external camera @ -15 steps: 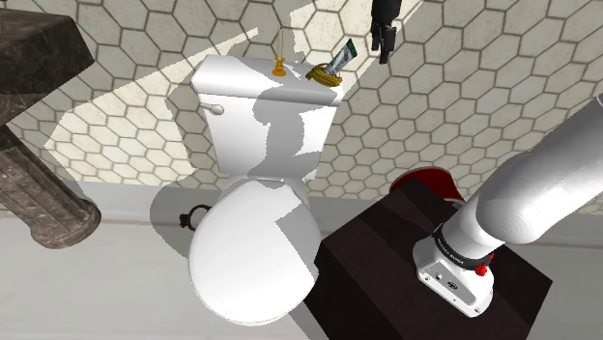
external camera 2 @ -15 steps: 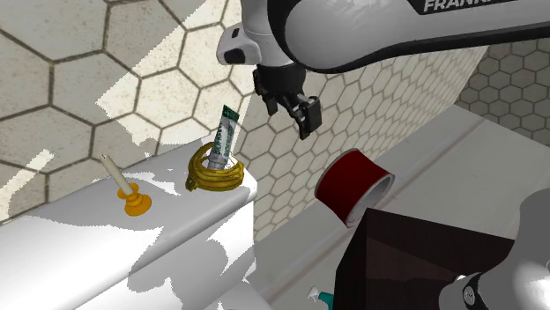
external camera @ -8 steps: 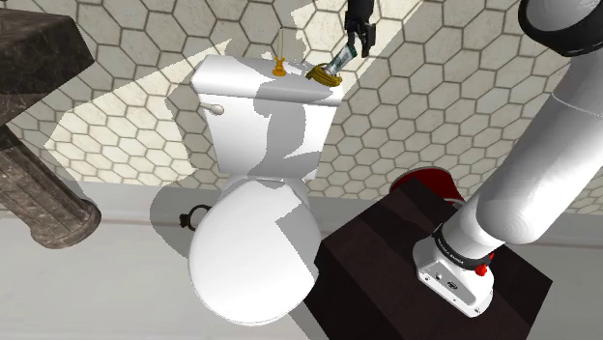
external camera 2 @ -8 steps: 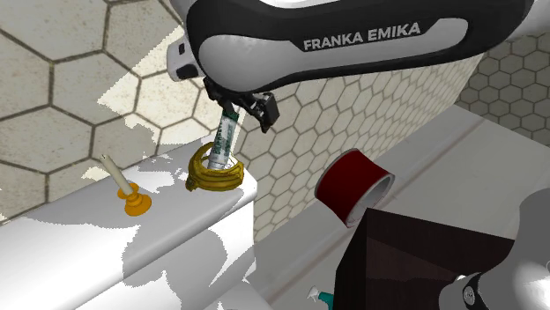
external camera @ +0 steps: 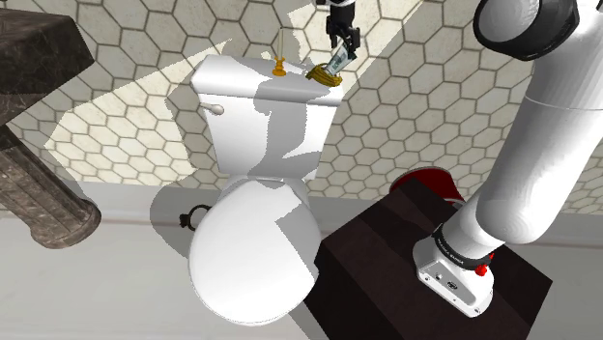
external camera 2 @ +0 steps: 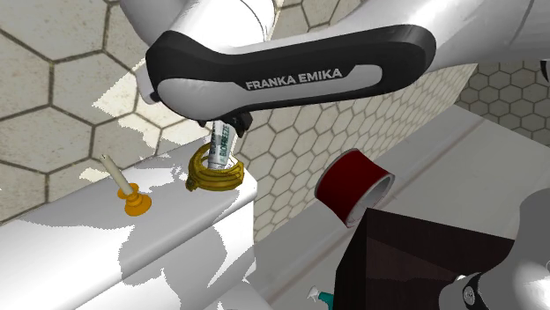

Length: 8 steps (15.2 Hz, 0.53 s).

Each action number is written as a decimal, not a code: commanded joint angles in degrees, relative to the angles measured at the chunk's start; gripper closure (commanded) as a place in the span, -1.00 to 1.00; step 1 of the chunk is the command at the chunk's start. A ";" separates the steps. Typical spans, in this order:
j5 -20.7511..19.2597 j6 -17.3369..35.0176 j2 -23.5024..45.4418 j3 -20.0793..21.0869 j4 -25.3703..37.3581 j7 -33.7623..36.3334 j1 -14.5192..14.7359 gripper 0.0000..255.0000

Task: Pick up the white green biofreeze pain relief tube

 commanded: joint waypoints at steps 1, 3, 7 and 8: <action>-0.11 1.42 0.14 0.05 -1.31 0.34 0.04 -1.00; -0.19 2.86 0.22 0.05 -2.71 0.73 0.03 -1.00; -0.27 3.41 0.02 0.04 -3.48 0.88 0.04 1.00; -0.27 3.43 0.02 0.03 -3.50 0.86 0.02 1.00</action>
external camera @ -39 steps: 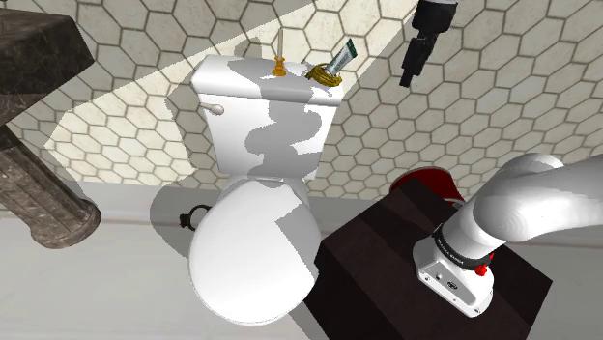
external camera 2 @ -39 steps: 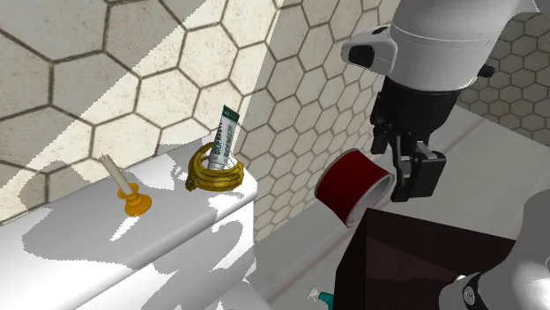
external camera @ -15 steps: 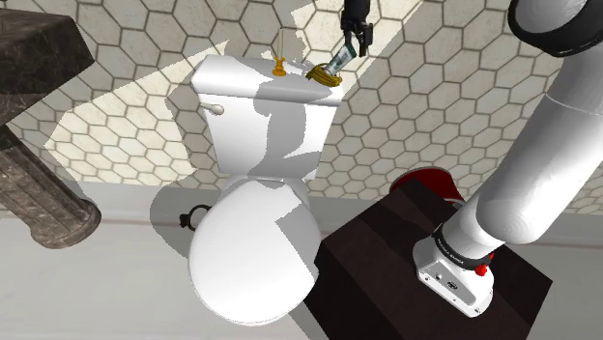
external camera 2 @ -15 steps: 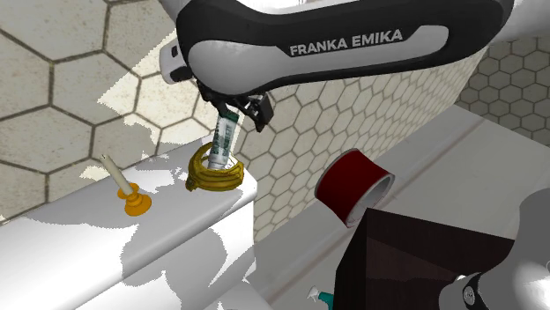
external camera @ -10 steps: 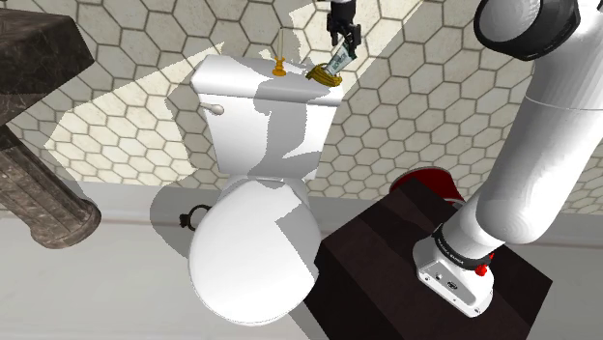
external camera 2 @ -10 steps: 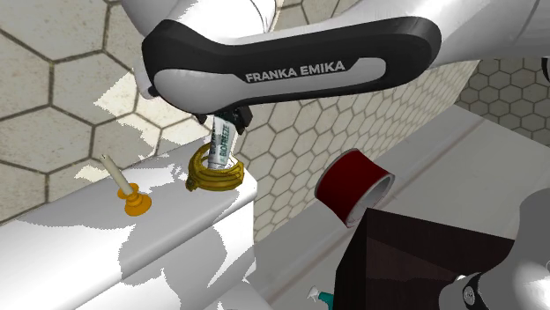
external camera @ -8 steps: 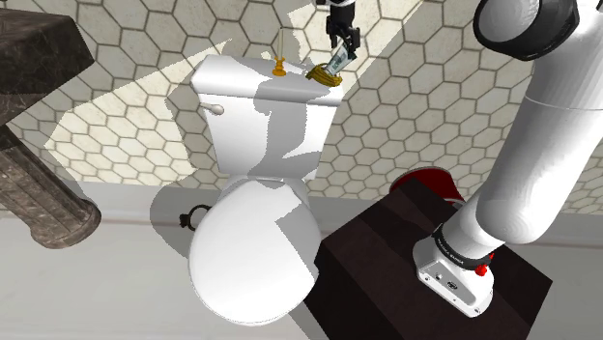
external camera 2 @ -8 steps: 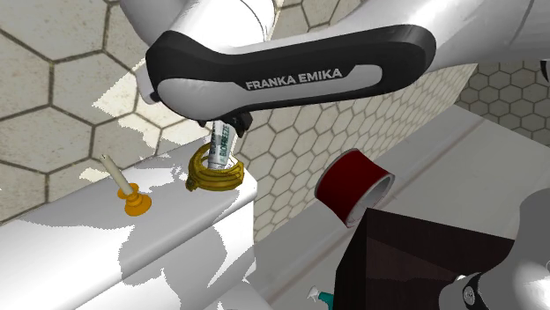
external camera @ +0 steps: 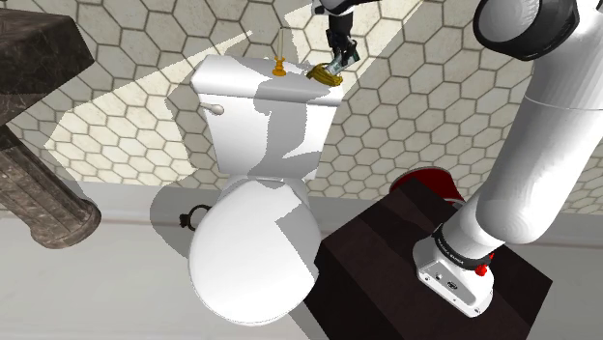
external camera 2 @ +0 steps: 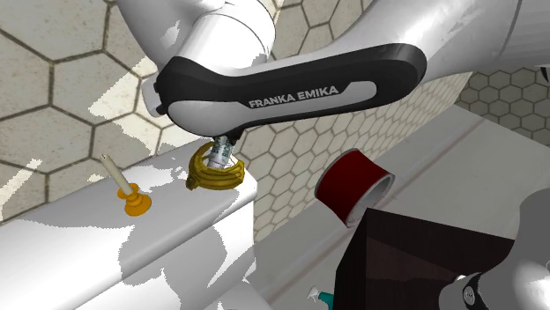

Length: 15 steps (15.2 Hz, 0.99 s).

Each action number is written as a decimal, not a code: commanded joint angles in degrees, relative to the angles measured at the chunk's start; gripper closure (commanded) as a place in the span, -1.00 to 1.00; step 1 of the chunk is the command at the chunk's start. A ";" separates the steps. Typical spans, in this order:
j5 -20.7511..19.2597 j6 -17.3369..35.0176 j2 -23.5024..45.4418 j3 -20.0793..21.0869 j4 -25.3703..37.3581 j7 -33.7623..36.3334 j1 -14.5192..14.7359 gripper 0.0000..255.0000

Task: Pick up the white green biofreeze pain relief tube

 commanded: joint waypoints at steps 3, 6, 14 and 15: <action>0.01 0.10 0.00 0.02 -0.15 0.01 0.01 1.00; 0.01 0.09 0.04 0.02 -0.11 0.02 0.01 1.00; 0.38 -5.20 0.13 0.03 5.46 -1.40 0.04 1.00; 0.43 -5.95 0.18 0.02 6.27 -1.61 0.04 1.00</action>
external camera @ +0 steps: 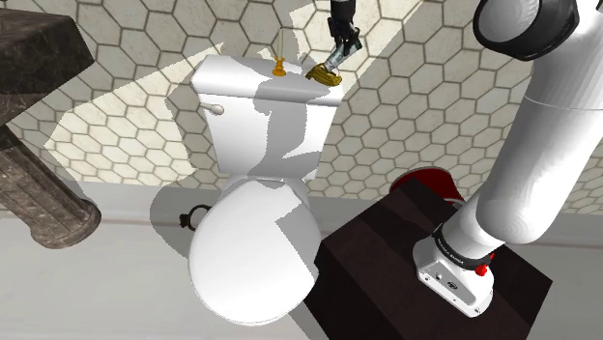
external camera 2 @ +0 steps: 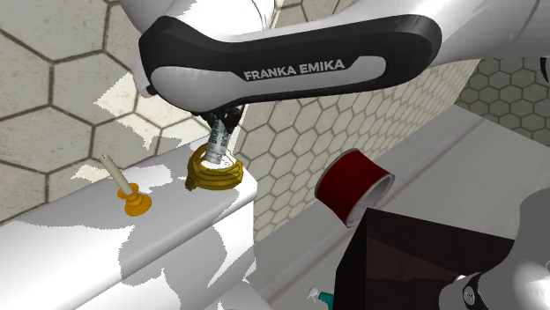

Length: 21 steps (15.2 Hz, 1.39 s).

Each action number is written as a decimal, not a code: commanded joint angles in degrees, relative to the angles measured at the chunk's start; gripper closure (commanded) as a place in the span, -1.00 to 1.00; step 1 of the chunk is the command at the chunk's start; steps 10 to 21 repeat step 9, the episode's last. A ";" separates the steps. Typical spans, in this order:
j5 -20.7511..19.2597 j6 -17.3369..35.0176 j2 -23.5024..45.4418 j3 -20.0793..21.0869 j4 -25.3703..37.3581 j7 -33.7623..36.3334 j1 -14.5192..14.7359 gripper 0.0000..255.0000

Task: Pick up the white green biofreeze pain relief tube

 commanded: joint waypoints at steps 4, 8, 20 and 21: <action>0.27 -3.87 0.49 -0.03 4.50 -1.10 -0.06 1.00; 0.44 -6.38 0.95 -0.06 7.56 -1.81 -0.10 1.00; 0.44 -6.38 0.95 -0.06 7.57 -1.81 -0.10 1.00; 0.44 -6.38 0.95 -0.06 7.57 -1.81 -0.10 1.00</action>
